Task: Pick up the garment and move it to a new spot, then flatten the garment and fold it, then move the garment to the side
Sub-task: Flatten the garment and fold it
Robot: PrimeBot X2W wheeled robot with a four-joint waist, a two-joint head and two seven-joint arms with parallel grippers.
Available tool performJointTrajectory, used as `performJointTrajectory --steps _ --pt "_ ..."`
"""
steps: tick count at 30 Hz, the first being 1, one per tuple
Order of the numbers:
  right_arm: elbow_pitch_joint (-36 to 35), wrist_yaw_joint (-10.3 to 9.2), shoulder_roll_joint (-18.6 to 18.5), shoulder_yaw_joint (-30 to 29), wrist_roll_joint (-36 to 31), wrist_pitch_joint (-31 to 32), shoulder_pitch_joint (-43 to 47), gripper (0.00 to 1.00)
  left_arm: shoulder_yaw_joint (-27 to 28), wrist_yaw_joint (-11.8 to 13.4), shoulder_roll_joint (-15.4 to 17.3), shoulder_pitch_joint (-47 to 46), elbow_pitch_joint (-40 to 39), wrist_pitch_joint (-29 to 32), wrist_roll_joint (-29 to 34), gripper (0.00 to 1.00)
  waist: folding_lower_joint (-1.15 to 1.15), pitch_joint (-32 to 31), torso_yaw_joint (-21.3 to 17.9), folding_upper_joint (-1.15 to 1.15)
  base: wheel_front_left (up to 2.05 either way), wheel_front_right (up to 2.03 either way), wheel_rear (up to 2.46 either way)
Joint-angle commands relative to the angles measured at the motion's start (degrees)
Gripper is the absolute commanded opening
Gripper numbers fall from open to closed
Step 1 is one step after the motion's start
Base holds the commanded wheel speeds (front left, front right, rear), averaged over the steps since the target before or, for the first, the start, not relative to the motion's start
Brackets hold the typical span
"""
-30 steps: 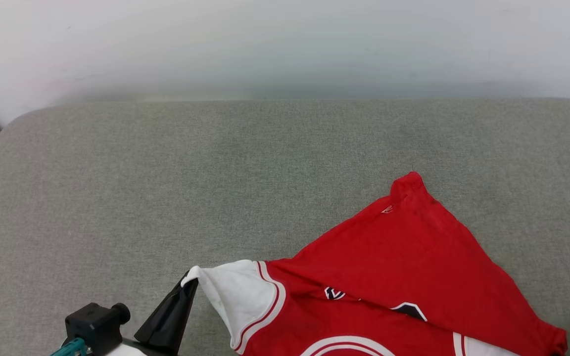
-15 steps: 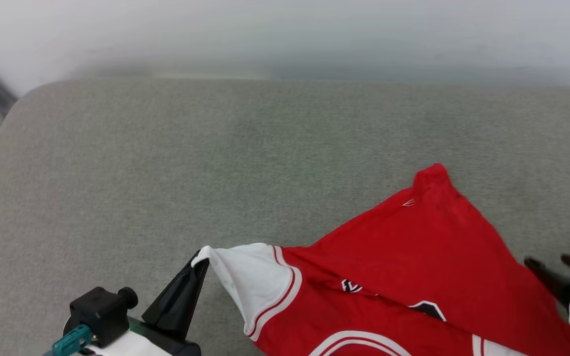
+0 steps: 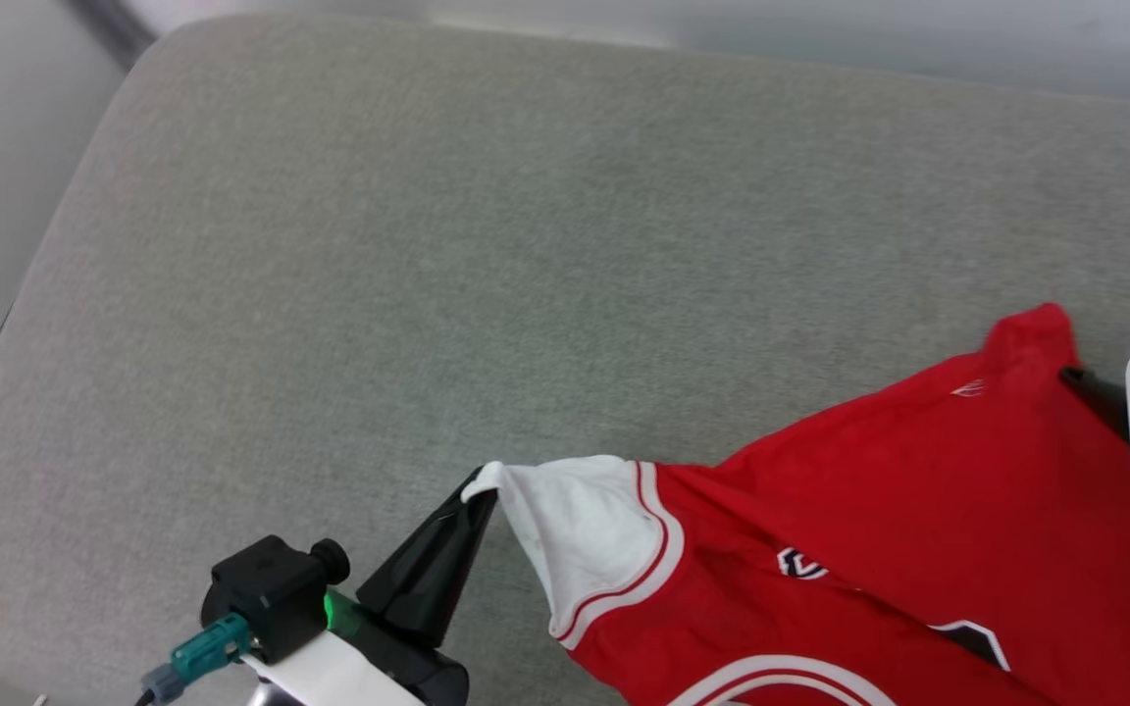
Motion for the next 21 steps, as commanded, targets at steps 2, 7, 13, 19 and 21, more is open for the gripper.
performJointTrajectory --steps 2,7,13,19,21 --pt "2.6 -0.02 -1.2 0.3 -1.2 0.6 -2.7 1.00 -0.9 -0.6 -1.4 -1.5 0.5 -0.5 0.4 0.00 -0.01 4.1 4.5 0.00 0.00 0.00 0.00" --pt "7.4 -0.02 -3.3 0.9 -3.0 1.3 -5.5 1.00 -2.5 -1.6 -3.3 -3.2 1.5 -0.8 0.9 0.00 -0.01 7.0 7.3 0.00 0.00 0.00 0.00" --pt "12.1 -0.02 -5.1 3.1 -4.0 1.5 -4.6 1.00 -3.4 -2.4 -4.6 -4.6 3.0 -1.0 0.9 0.00 -0.01 8.7 9.0 0.00 0.00 0.00 0.00" --pt "15.5 -0.02 -4.0 4.0 -2.0 0.7 -3.4 1.00 -3.4 -2.5 -4.8 -5.2 3.8 -1.4 0.7 0.00 -0.01 9.4 9.5 0.00 0.00 0.00 0.00" --pt "16.2 -0.02 -4.2 4.4 -1.8 0.4 -3.1 0.24 -3.5 -2.6 -4.9 -5.4 4.0 -1.4 0.7 0.00 -0.01 9.6 9.6 0.00 0.00 0.00 0.00"
